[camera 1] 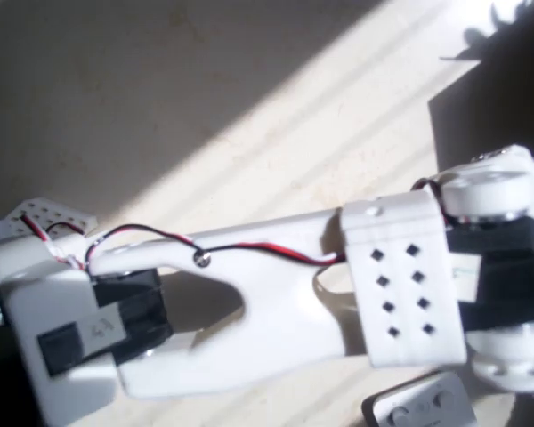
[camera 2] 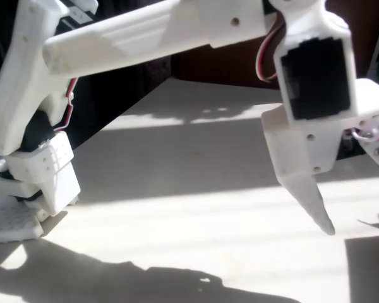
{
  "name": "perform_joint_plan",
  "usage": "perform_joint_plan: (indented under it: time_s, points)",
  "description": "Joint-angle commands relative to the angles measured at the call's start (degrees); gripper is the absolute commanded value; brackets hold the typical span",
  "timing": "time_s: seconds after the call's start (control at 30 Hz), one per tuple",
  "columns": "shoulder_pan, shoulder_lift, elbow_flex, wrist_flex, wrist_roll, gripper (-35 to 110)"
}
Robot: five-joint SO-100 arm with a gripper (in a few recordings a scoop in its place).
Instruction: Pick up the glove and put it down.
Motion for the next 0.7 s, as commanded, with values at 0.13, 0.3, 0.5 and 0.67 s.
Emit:
perform_joint_plan:
  time_s: [0.13, 0.3, 0.5, 0.67]
  points:
    - [-2.46, -1.58, -1.23, -0.53, 0.44, 31]
    - [-4.22, -3.25, -1.23, -0.53, 0.44, 31]
    - [-4.13, -3.43, -1.23, -0.53, 0.44, 31]
    - [-3.69, -3.43, -1.23, -0.53, 0.44, 31]
